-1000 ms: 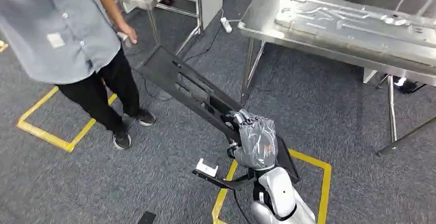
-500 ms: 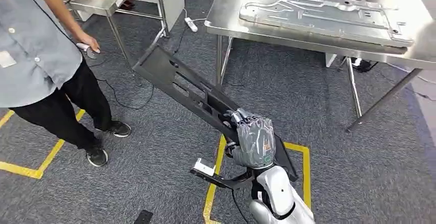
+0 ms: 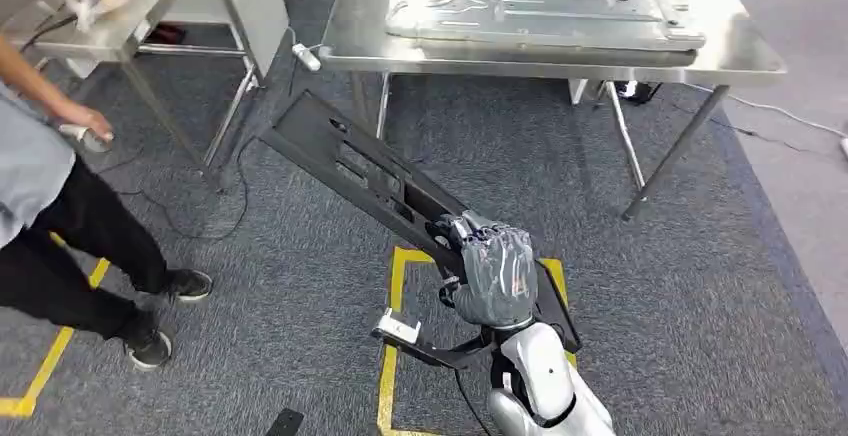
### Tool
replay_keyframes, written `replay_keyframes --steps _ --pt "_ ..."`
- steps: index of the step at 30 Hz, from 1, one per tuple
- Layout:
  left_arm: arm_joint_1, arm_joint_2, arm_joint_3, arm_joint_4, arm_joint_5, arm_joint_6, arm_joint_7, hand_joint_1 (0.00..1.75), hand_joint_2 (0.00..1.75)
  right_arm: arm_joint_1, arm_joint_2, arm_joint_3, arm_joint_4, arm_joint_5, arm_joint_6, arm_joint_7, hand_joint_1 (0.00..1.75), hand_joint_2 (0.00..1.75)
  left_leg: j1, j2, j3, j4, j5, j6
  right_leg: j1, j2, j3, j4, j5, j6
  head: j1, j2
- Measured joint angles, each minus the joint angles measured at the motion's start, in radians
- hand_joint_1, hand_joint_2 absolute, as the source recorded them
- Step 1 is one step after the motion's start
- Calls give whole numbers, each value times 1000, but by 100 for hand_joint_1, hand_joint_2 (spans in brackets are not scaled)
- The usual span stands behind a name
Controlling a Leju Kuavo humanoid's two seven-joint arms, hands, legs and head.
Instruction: Take the parts from the cabinet and place them on the table.
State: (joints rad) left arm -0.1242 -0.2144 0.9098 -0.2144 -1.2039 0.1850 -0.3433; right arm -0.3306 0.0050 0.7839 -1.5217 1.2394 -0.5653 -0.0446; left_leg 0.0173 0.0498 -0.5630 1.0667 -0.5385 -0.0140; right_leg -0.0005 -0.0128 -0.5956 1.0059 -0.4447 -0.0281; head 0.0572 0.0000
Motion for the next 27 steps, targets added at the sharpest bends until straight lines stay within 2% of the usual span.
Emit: replay_keyframes --steps 1,2,3,4,5,7,8,9,12,13,14,15,16,17,18,19,20,21,23,24,27 --pt "1 0 0 0 0 0 0 0 175 -3 1 0 0 0 0 0 175 175 1 -27 -37 77 -40 -2 -1 10 -1 0 1 -2 -2 0" --pt "2 0 0 0 0 0 2 0 175 -2 1 1 0 1 1 -2 175 175 1 -39 -83 167 -77 -4 1 21 0 1 -1 -4 -3 0" --pt "3 1 0 0 -1 0 2 0 175 -2 1 2 1 1 2 -3 175 175 1 -42 -118 231 -94 -5 3 28 0 2 -2 -6 -3 0" --pt "4 1 0 0 -2 0 3 0 175 -1 1 2 2 1 3 -4 175 175 1 -42 -141 261 -87 -5 4 40 0 4 -3 -8 -3 0" --pt "6 1 0 0 -3 0 4 0 175 -1 1 3 3 1 5 -6 175 175 1 -42 -138 236 -55 -4 5 50 1 8 -6 -8 -3 0" --pt "3 1 0 0 -5 0 4 0 175 -2 1 3 2 1 6 -8 175 175 1 -44 -76 76 47 2 5 63 4 19 -15 -3 -3 0" --pt "2 1 0 0 -7 0 4 0 175 -2 1 3 2 1 5 -9 175 175 1 -50 -42 -12 84 7 5 66 5 26 -21 0 -3 0" --pt "2 2 0 0 -8 0 5 0 175 -3 1 3 3 2 6 -10 175 175 -4 -61 -33 -25 65 10 10 67 -1 30 -25 5 -2 0" --pt "-2 2 -1 0 -11 -2 6 0 175 -3 0 6 3 23 6 -15 175 175 -8 -58 -35 -31 73 24 4 70 -5 30 -23 17 -2 0" --pt "-2 2 -1 0 -11 -6 6 0 175 -4 0 7 3 36 5 -15 175 175 -6 -57 -34 -37 77 29 7 71 -5 30 -24 24 -2 0" --pt "-3 2 -2 0 -12 -13 4 0 175 -5 0 7 3 48 4 -14 175 175 1 -52 -29 -45 82 38 5 60 -8 40 -34 29 -3 0" --pt "-5 2 -4 0 -12 -20 -1 0 175 -8 0 8 3 54 3 -14 175 175 2 -52 -29 -47 82 44 7 42 -23 73 -59 35 2 0" --pt "-6 2 -7 0 -13 -27 -3 0 175 -13 0 10 3 57 3 -14 175 175 2 -50 -29 -47 82 46 3 32 -53 137 -95 40 2 0" --pt "-5 2 -10 0 -14 -32 -4 0 175 -14 0 13 3 60 3 -14 175 175 2 -47 -29 -47 81 47 -2 26 -95 225 -134 45 2 0" --pt "-4 2 -11 0 -15 -36 -4 0 175 -13 0 14 3 60 3 -14 175 175 2 -44 -30 -47 80 47 -5 24 -129 290 -157 49 1 0" --pt "-2 2 -14 0 -15 -38 -4 0 175 -13 0 16 6 60 3 -14 175 175 2 -40 -30 -47 80 47 -9 23 -153 332 -162 52 2 0" --pt "-1 2 -15 0 -14 -39 -5 0 175 -13 0 16 8 60 3 -14 175 175 2 -39 -29 -47 79 46 -12 21 -152 325 -145 54 2 0" --pt "-2 2 -16 0 -14 -40 -7 0 175 -13 -1 16 10 60 3 -13 175 175 2 -38 -28 -46 78 45 -15 18 -124 265 -102 54 1 0" --pt "-4 2 -19 0 -14 -40 -8 0 175 -15 -1 17 10 60 3 -13 175 175 3 -38 -22 -46 74 39 -16 9 -30 80 -13 48 2 0" --pt "-4 2 -20 0 -14 -40 -8 0 175 -19 -1 18 11 62 3 -13 175 175 -1 -37 -21 -46 73 33 -10 -1 -5 34 -29 44 1 0" --pt "-5 2 -21 0 -14 -40 -8 0 175 -22 -1 18 13 64 4 -11 175 175 -2 -34 -21 -50 74 14 -1 8 -10 29 -24 34 0 0"
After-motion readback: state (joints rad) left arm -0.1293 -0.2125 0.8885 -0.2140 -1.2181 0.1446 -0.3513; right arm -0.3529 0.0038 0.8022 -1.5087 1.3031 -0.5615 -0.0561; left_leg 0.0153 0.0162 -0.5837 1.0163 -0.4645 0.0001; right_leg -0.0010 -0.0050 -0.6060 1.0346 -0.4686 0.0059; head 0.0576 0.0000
